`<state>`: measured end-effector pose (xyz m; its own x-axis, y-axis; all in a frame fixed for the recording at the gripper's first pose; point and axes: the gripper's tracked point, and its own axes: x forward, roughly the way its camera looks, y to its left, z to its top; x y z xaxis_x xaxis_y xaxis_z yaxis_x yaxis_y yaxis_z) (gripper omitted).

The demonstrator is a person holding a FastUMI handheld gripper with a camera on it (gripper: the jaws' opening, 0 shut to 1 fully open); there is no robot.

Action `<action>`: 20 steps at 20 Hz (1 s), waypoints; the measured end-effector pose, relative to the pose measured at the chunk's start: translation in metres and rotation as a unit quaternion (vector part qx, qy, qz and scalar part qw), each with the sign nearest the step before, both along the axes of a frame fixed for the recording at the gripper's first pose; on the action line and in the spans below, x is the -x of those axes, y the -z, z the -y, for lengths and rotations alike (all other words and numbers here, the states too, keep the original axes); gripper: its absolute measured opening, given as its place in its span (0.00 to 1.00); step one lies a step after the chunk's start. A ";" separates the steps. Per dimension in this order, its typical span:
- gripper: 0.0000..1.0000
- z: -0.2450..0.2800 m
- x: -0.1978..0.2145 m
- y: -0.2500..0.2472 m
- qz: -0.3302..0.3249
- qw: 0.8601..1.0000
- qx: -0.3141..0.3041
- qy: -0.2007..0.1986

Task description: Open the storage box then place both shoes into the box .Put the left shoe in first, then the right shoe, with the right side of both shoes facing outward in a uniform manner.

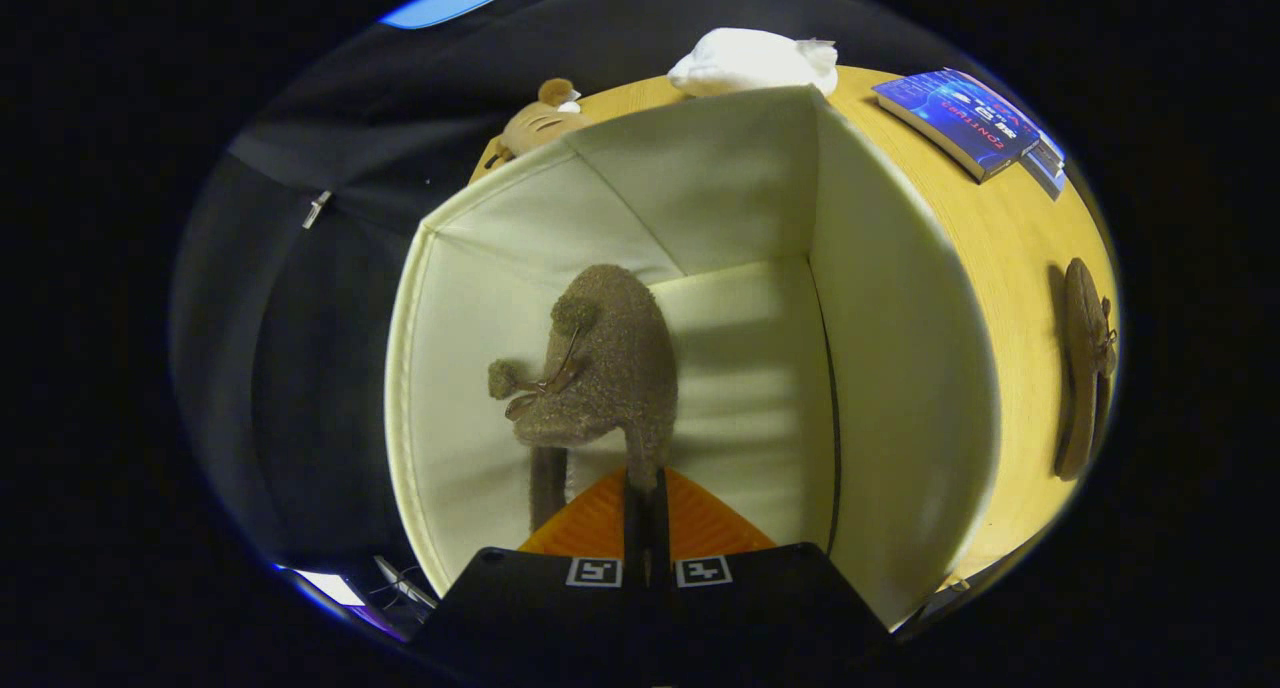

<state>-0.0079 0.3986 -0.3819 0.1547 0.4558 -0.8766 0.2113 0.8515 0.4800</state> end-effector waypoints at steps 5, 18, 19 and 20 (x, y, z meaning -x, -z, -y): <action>0.05 -0.001 0.000 0.005 0.006 1.000 0.017 -0.020; 0.80 0.011 -0.020 -0.055 0.079 0.996 -0.034 0.015; 0.80 0.018 -0.024 -0.065 0.091 0.995 -0.037 0.020; 0.78 0.028 -0.026 -0.073 0.102 0.994 -0.036 0.024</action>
<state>0.0184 0.3705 -0.3089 0.3479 0.5043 -0.7903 0.1429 0.8046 0.5763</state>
